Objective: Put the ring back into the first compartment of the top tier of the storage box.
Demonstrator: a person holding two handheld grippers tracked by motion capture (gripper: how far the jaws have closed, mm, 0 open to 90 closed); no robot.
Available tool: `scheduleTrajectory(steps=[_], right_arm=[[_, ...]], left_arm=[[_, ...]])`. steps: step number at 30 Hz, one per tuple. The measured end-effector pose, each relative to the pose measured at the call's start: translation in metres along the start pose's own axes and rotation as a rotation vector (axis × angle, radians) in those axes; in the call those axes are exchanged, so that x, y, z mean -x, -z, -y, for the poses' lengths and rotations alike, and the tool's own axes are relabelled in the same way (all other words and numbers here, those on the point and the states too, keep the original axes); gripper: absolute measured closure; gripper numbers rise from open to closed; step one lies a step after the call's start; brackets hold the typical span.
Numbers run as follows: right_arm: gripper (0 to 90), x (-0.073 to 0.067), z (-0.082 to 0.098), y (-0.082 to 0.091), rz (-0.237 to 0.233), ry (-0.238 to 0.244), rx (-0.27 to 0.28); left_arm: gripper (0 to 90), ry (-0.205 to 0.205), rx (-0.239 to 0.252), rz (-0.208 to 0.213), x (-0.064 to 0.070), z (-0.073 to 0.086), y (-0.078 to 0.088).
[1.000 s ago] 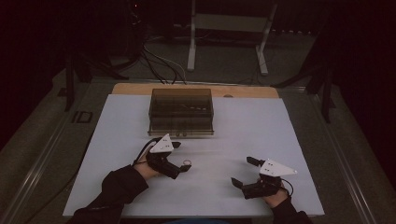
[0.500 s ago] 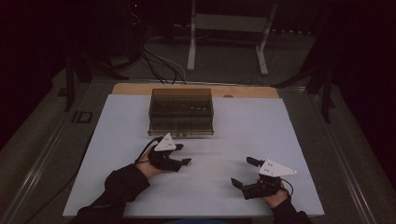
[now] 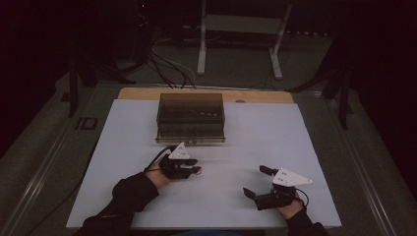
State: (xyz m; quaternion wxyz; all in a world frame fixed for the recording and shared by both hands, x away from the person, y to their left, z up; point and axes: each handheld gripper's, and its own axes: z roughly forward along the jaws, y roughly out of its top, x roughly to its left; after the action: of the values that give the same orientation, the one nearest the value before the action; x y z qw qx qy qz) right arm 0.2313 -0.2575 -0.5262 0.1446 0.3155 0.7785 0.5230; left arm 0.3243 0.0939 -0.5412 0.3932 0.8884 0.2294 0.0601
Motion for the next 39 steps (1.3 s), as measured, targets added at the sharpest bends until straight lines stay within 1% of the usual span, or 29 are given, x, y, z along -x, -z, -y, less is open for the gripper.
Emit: scheduleTrajectory(steps=[4,6,9,11,14,17,19,21,22,24,27,30,39], right_arm=[[1.2,0.0,0.0,0.0002,0.001,0.0,0.0],[1.2,0.0001,0.0002,-0.0001,0.003,0.003,-0.006],[1.2,-0.0005,0.0001,-0.0005,0.0,0.005,-0.007],[1.2,-0.0006,0.0001,-0.0004,0.001,0.005,-0.007],[1.2,-0.0002,0.0002,-0.0002,0.001,0.004,-0.005],[1.2,-0.0003,0.0002,-0.0003,0.0,0.004,-0.006],[1.2,-0.0003,0.0002,-0.0004,0.0,0.003,-0.006],[1.2,-0.0002,0.0002,-0.0003,0.0,0.002,-0.005],[1.2,-0.0001,0.0002,-0.0001,0.0,0.002,-0.005],[1.2,-0.0001,0.0004,-0.0002,0.001,0.002,-0.007],[1.2,-0.0002,0.0004,-0.0005,0.0,0.002,-0.007],[1.2,-0.0001,0.0005,-0.0007,0.001,0.0,-0.008],[1.2,0.0002,0.0005,-0.0002,0.003,-0.005,-0.006]], left_arm=[[72.7,0.0,-0.035,0.013,-0.0006,-0.0007,-0.0035],[74.6,-0.007,-0.042,0.018,-0.0001,-0.0012,-0.0046],[77.4,-0.007,-0.054,0.025,0.0,-0.0014,-0.0065],[78.1,-0.003,-0.057,0.015,0.0002,-0.0019,-0.0077],[81.6,-0.007,-0.067,0.004,0.0005,-0.0029,-0.0087],[83.4,-0.005,-0.064,-0.006,0.0008,-0.0026,-0.0091],[85.7,-0.015,-0.068,-0.015,0.0013,-0.0027,-0.0091],[88.4,-0.011,-0.075,-0.017,0.0012,-0.0035,-0.0094],[88.5,-0.016,-0.076,-0.018,0.0013,-0.0036,-0.0094],[89.0,-0.009,-0.071,-0.014,0.0009,-0.003,-0.0094],[89.2,-0.023,-0.077,-0.017,0.0011,-0.0036,-0.009],[89.3,-0.027,-0.077,-0.014,0.0007,-0.0038,-0.0089],[90.0,-0.017,-0.072,-0.01,-0.0001,-0.0053,-0.0073]])
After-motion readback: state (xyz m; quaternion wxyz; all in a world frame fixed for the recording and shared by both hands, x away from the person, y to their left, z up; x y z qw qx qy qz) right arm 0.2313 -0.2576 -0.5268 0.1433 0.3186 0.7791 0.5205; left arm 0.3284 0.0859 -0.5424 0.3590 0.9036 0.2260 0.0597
